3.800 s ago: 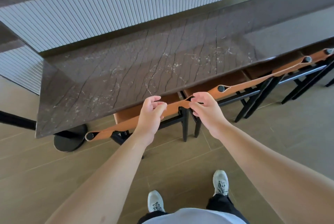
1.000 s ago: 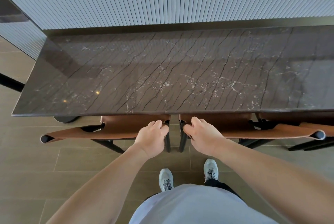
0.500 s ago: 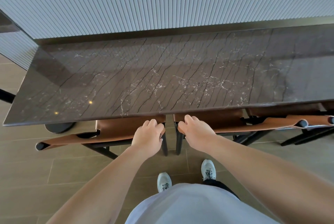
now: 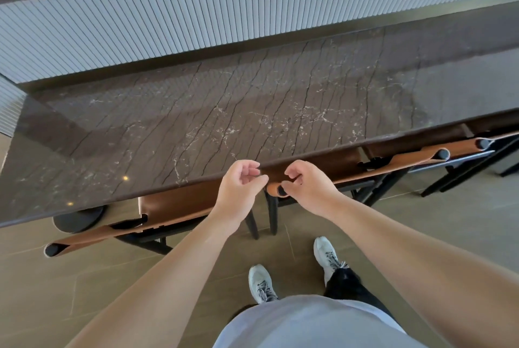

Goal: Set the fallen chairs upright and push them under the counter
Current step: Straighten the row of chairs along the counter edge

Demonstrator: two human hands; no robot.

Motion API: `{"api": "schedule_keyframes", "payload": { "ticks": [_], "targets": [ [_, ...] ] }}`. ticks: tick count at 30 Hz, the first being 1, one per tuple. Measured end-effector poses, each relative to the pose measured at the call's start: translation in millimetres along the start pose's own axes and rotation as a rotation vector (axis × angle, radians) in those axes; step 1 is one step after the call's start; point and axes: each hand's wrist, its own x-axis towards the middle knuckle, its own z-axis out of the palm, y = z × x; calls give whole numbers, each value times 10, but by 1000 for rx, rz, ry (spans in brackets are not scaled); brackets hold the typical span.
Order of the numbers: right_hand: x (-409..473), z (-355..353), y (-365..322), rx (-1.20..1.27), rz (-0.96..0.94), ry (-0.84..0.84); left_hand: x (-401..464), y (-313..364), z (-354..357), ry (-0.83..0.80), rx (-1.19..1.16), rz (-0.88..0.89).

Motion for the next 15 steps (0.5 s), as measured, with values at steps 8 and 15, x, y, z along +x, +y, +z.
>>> {"api": "schedule_keyframes", "payload": {
  "ticks": [8, 15],
  "targets": [
    [-189, -567, 336, 688, 246, 107, -37, 208, 441, -4, -205, -118],
    [-495, -1260, 889, 845, 235, 91, -286, 494, 1375, 43, -257, -113]
  ]
}}
